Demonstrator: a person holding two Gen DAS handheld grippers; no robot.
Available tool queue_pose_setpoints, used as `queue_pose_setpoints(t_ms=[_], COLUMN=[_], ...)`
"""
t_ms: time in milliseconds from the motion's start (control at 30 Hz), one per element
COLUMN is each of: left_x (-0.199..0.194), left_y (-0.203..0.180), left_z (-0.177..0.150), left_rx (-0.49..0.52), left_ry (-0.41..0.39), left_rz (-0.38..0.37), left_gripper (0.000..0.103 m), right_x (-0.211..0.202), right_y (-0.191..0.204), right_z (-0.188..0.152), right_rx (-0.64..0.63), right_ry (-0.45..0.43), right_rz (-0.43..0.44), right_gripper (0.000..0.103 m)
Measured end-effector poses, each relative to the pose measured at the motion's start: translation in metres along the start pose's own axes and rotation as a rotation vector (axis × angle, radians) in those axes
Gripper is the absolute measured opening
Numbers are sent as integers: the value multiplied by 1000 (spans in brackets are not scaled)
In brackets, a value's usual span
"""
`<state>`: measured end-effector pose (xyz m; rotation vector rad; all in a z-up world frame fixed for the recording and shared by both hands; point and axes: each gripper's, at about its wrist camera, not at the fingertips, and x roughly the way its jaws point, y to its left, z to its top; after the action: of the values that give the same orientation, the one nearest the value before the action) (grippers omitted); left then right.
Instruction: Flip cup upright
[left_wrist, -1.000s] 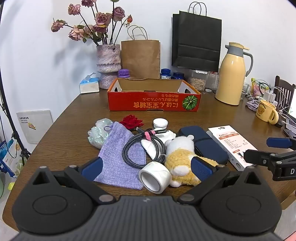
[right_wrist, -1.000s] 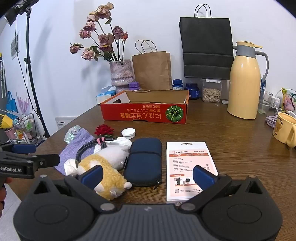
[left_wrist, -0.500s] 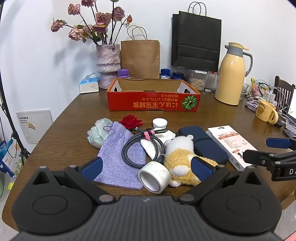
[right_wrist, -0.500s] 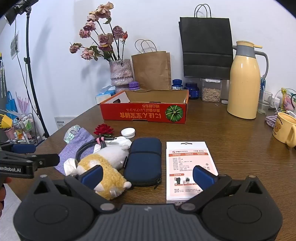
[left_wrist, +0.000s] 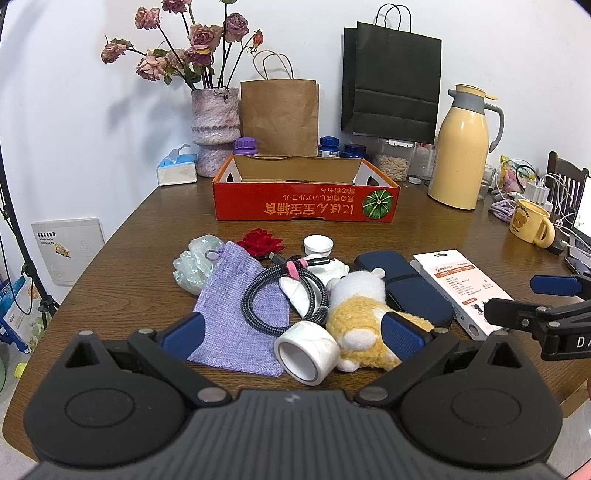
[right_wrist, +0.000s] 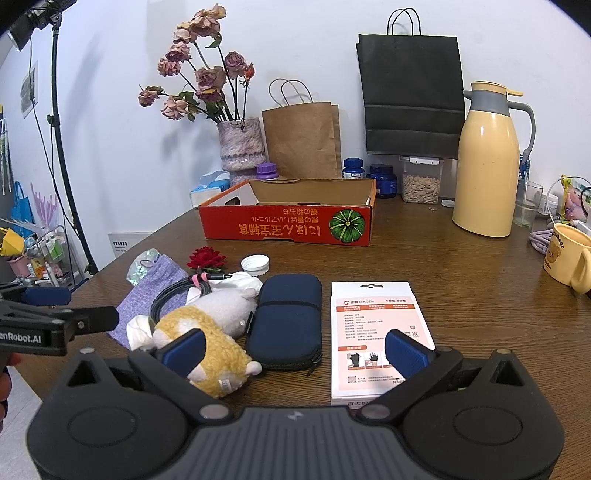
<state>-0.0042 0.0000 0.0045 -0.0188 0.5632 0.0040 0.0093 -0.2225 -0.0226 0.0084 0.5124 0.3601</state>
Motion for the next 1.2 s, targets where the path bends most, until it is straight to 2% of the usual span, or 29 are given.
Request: queue_pose_setpoints(t_ms=[833,1200], left_x=[1,12], left_y=[-6,-5], left_z=[-1,-1], left_rx=[-3,-9], left_ry=[2,8], left_rz=[-9,-25], left_gripper=[103,103], right_x=[1,4], right_y=[3,-7], right_z=[-1,-3], right_rx=[-4,-21], right_ry=[0,6], right_rz=[-5,-24], right_gripper=[103,103])
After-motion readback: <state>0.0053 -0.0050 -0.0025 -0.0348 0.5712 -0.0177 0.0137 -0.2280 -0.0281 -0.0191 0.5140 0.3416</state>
